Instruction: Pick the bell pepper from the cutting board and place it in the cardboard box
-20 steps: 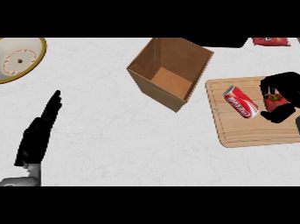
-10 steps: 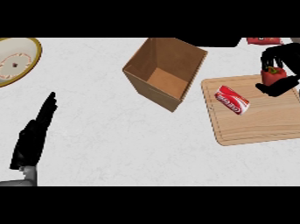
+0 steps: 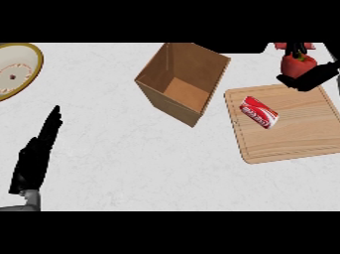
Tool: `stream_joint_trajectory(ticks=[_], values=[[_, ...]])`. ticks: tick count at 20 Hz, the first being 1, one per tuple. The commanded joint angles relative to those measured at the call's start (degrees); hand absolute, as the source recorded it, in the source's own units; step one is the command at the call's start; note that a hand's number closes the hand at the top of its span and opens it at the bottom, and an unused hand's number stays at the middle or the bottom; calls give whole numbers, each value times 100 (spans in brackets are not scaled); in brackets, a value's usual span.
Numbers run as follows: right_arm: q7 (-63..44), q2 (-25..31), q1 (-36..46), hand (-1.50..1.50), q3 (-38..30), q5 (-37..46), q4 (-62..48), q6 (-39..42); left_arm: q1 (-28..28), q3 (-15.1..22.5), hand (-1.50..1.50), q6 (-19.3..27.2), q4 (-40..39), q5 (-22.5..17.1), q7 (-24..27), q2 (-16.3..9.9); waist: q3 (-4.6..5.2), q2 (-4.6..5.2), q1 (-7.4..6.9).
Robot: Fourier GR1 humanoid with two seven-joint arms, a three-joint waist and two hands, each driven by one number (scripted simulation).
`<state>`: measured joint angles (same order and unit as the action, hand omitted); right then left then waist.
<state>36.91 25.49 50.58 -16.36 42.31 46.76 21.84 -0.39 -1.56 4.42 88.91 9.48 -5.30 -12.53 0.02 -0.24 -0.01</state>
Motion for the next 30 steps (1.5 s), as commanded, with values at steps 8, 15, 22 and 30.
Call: stream_joint_trajectory(ticks=[8,15,22,30], values=[[-1883,-820,384,150,326,-525,1551,764,-13,-77,0,-85,206,14,-150,63,0,9,-10],[-2399,-1732,1023,150,869,-51,728,-49,153,-99,0,-183,-109,54,-44,60,0,37,-71],[-2567,-2253,1650,150,1082,473,-884,-875,215,-205,0,-252,-358,1,333,35,2,79,-168],[-2734,-2449,1872,-150,927,534,-2228,-1365,-89,-116,0,-425,230,-19,-32,-3,-2,81,-224]])
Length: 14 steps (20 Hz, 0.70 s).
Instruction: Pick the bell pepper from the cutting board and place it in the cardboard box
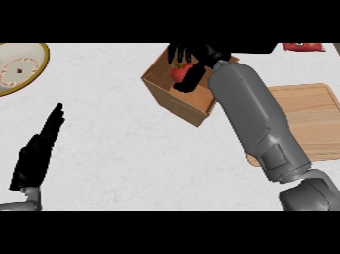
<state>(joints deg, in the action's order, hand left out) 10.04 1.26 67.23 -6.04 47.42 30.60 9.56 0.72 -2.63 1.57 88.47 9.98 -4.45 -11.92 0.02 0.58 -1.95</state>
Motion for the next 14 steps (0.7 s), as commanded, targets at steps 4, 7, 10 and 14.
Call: stream_joint_trajectory(ticks=[4,7,10,14], values=[[138,-123,440,-150,-45,-470,-1081,-743,291,-62,0,10,-235,24,15,45,0,25,-77],[486,-124,297,-150,-413,-927,-1141,-923,115,164,0,41,156,99,-145,191,-4,31,-157],[446,-125,394,-150,-1029,-1418,-942,-1172,52,8,0,0,-18,47,42,74,-4,27,-78],[733,168,388,-150,-1624,-1986,-973,-996,116,94,0,50,33,153,-107,123,-7,30,-17]])
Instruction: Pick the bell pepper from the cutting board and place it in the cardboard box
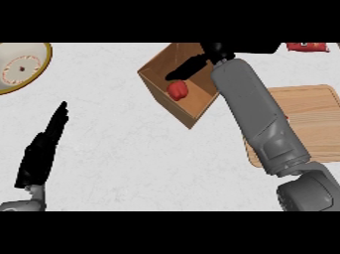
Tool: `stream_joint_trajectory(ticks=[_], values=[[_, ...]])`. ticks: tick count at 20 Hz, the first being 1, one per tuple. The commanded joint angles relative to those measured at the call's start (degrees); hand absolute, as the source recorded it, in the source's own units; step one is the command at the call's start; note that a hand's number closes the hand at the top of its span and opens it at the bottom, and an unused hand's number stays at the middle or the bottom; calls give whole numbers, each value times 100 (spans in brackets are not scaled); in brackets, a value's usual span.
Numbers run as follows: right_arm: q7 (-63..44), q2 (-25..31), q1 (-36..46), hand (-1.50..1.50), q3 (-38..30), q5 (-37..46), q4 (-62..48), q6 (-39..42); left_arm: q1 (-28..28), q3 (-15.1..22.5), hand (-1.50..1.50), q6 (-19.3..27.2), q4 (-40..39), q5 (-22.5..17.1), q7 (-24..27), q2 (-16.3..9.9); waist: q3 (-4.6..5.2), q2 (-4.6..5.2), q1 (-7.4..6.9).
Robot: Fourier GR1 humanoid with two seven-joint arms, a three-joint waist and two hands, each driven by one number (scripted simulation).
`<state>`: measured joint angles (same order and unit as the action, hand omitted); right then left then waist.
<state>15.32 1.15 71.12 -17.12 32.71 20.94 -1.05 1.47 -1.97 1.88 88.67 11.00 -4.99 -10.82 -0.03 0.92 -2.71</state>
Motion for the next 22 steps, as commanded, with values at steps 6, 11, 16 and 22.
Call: stream_joint_trajectory(ticks=[6,11,16,22], values=[[243,916,175,-150,-1338,-1300,-203,462,34,-125,0,-99,11,-96,54,-87,0,15,14],[291,1896,-83,-150,-1646,-1443,-451,539,27,-21,0,-80,175,-5,-138,-48,-7,50,-35],[583,2695,-367,-150,-1962,-1730,-659,1196,60,31,0,14,49,56,51,72,-12,82,-71],[852,3620,-625,-150,-1886,-1645,-820,2260,-5,200,0,78,107,165,-5,215,-22,118,-142]])
